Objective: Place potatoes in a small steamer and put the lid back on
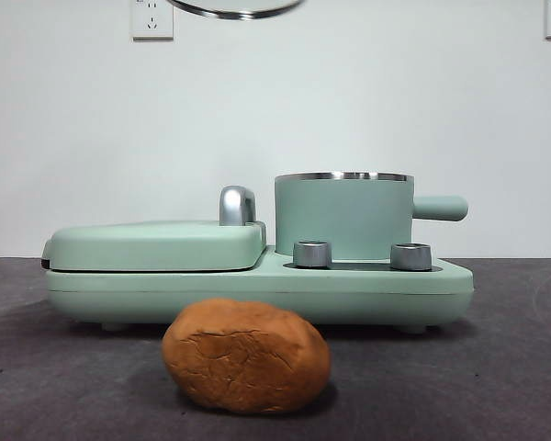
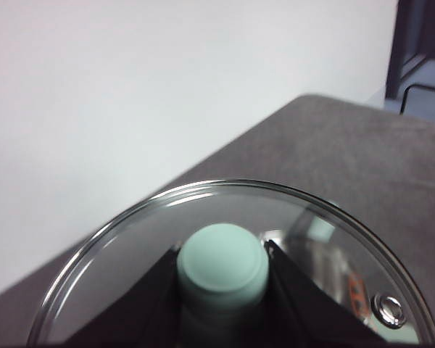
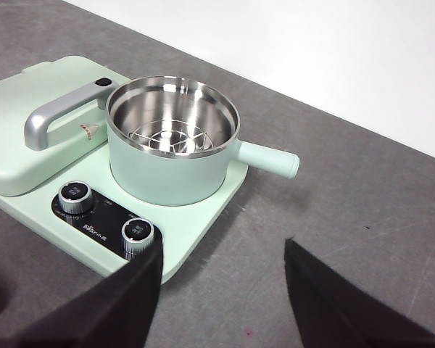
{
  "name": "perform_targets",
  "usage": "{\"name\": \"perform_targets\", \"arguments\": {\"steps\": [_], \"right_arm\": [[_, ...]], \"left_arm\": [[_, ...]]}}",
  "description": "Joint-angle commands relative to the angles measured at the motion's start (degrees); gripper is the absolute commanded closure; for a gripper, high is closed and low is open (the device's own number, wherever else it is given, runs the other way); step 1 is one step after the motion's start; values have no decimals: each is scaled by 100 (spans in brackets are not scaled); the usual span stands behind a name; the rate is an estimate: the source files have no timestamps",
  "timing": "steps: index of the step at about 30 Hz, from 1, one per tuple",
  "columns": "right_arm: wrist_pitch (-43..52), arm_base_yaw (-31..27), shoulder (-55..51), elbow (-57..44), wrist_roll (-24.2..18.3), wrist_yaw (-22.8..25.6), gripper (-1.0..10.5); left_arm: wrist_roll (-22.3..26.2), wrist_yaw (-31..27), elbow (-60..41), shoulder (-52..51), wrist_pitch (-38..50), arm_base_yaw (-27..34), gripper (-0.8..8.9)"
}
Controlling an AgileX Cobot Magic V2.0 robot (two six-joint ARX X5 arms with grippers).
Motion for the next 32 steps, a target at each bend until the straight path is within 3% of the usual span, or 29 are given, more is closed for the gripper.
{"name": "perform_targets", "arguments": {"steps": [1, 10, 19, 23, 32], "right_arm": [[55, 15, 35, 74, -22, -2, 682], [57, 448, 37, 74, -22, -2, 682], [48, 1110, 337, 74, -28, -50, 680], [55, 1731, 841, 98, -31, -105, 671], [216, 3366, 2417, 101, -28, 37, 559]], "left_arm": [[-20, 13, 68, -245, -195, 94, 803], [-223, 13, -1357, -1679, -321, 479, 803], [-927, 7, -3270, -3449, -317, 713, 804], [-1185, -66, -3735, -4041, -411, 785, 804], [-1193, -247, -3788, -4529, -793, 815, 804]]}}
